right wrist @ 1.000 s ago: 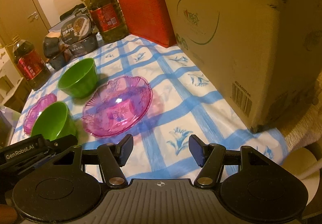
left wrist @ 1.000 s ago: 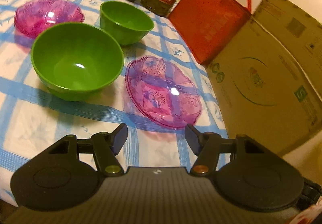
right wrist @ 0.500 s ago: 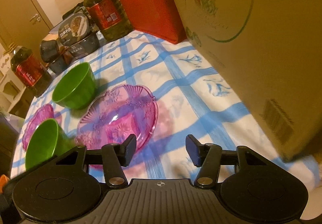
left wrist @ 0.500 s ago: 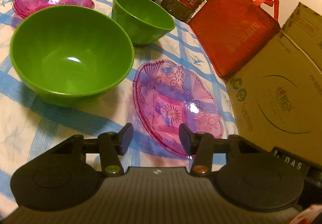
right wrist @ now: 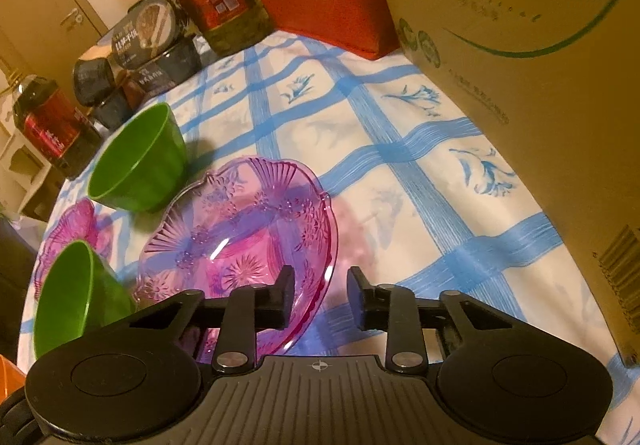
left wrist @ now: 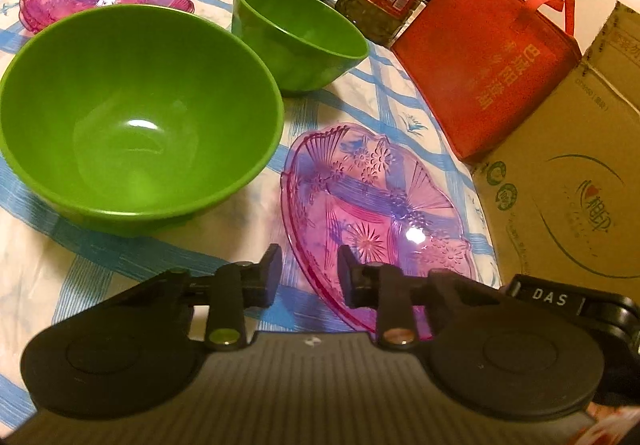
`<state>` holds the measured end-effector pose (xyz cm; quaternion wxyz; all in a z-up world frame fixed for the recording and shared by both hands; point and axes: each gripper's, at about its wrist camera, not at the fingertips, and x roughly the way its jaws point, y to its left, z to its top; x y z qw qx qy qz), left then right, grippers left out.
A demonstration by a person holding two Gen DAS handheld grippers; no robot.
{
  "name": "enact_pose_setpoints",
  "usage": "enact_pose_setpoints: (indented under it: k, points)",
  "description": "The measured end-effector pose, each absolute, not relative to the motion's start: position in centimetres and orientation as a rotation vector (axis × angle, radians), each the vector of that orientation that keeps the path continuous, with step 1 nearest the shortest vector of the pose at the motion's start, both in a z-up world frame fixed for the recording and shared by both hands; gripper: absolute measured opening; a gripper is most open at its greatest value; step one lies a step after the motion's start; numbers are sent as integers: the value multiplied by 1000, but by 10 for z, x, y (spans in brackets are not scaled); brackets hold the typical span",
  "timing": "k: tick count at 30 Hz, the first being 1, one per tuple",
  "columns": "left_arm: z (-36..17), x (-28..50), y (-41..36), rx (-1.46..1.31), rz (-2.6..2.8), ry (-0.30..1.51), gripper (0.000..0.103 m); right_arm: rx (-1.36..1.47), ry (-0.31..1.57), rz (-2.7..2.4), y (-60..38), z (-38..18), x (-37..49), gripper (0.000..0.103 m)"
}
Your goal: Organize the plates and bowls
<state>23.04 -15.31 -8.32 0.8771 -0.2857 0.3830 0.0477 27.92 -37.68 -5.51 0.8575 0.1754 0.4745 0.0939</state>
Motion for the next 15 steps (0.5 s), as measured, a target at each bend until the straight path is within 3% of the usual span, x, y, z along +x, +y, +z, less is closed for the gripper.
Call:
enact_pose_setpoints:
  k: [9, 15]
  points:
    - [-84, 233, -154, -579, 101, 801, 14, 348, 1003, 198, -374, -59, 284, 11]
    - [-78, 231, -153, -570, 90, 795, 13, 336, 987, 200, -373, -52, 277, 10]
